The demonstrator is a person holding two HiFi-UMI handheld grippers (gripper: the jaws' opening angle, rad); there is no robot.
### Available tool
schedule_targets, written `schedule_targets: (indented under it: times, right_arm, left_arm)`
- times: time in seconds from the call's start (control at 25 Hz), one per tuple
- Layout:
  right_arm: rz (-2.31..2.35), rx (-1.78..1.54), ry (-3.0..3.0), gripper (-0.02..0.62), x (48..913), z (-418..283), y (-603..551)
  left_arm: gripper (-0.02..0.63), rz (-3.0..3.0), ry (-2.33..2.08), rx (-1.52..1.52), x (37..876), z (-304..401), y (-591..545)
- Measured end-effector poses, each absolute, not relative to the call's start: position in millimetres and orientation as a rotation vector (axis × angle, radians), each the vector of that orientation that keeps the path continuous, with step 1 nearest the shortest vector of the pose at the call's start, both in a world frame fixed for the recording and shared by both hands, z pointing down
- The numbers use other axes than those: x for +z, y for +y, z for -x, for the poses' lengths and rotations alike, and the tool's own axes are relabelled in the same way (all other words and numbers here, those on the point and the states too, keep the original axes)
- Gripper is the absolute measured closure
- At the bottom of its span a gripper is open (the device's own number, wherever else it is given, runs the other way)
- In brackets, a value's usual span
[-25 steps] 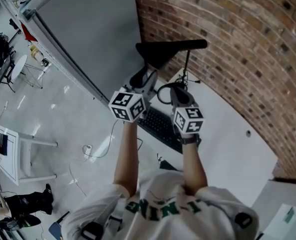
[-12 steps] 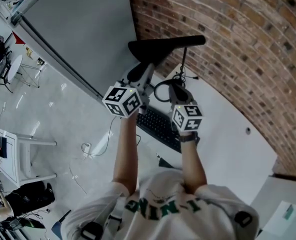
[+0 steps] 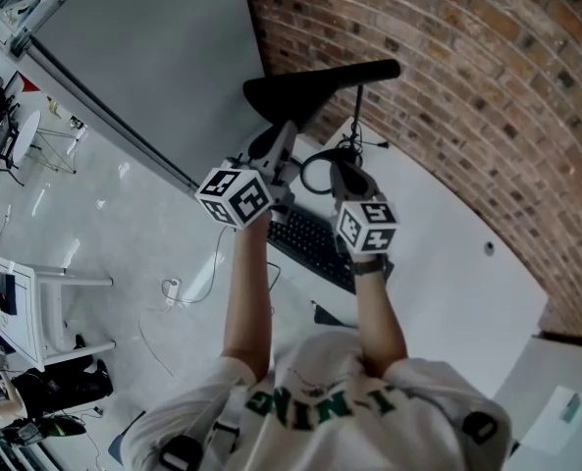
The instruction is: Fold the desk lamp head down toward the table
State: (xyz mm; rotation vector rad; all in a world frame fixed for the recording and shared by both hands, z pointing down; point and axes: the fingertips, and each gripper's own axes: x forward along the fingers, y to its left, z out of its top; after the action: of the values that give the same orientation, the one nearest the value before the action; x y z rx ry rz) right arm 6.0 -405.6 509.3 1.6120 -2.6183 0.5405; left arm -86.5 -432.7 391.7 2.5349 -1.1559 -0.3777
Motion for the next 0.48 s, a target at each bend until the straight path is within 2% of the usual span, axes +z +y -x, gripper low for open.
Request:
schedule_targets:
  times: [0.48]
  right_arm:
    - [-1.639, 0.564, -2.589, 0.592, 515.8, -20.1, -402.2]
  left_arm:
    - [0.592, -2.452, -1.081, -0.479, 414.8, 87.0, -432.2]
